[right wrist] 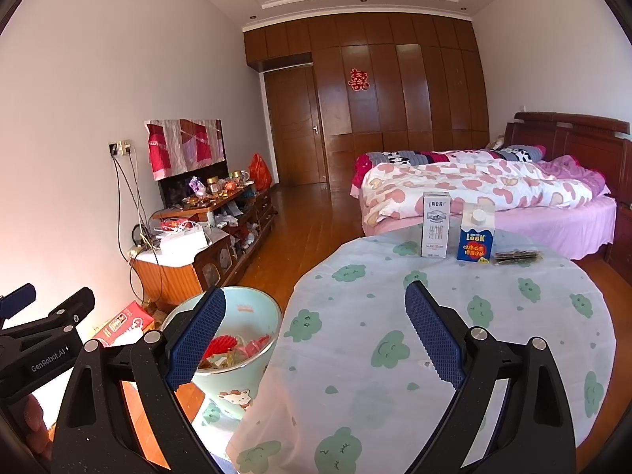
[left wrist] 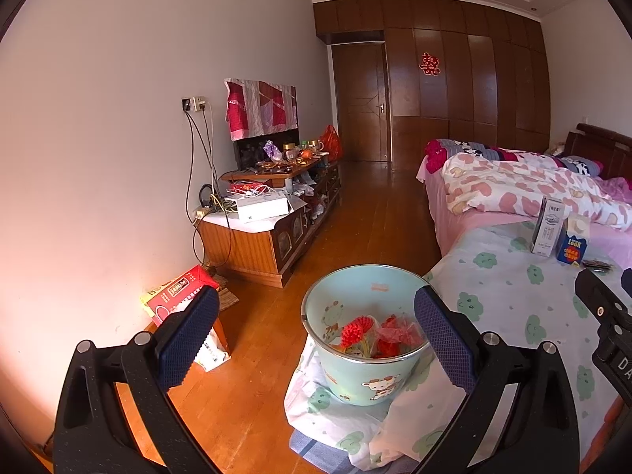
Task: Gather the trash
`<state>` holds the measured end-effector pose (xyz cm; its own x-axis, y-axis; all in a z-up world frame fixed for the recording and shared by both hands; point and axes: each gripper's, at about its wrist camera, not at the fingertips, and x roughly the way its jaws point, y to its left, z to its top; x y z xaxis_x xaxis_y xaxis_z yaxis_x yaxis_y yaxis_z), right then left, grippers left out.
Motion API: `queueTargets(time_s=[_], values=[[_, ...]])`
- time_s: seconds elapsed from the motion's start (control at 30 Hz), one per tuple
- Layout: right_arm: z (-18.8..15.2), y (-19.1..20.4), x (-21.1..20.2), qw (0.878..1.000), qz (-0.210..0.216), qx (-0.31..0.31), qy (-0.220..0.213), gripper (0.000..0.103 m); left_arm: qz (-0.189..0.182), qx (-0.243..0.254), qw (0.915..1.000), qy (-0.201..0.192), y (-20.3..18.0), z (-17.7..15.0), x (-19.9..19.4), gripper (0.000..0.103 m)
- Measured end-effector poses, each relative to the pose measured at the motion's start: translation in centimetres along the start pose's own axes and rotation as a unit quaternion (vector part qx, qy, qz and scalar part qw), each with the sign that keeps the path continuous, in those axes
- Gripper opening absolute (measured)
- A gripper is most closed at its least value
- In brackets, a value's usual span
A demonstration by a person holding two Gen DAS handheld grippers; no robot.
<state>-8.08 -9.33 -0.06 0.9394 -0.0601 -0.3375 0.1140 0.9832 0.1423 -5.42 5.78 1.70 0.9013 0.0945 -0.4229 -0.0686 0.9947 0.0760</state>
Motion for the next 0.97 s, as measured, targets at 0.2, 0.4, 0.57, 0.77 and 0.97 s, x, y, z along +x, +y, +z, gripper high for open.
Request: queueTargets(time_s=[0.2,0.4,0.57,0.77,0.97], values=[[0.0,-0.1,0.0,1.000,0.000,0.001,0.001,0.091,-0.035,-0.017,0.9991,0.017,0.5,-0.2,0.5,0.094],[0.0,-0.2,-0.1,1.000,0.000,-0.001,0.001,0.091,-0.022,-0.010,0.9996,0.013,0.3,-0.2,0.5,0.094],[-0.1,-0.1,0.0,1.000,-0.001,0.002,0.002,0.091,-0.001,0.000,1.0000,0.002,0.1,-0.1,0.3,0.096],[-0.4,-0.1,0.0,1.000,-0.006,0.003,0.003,0.091,0.012,0.008,0.9999,0.001,-0.1,0.0,0.3,0.097],[-0.2,-1.0,0.8,0.999,-0.032,0.016,0.010,0.091,0.008,0.010,0.9999,0.007,-0.3,0.0,0.7,0.097]])
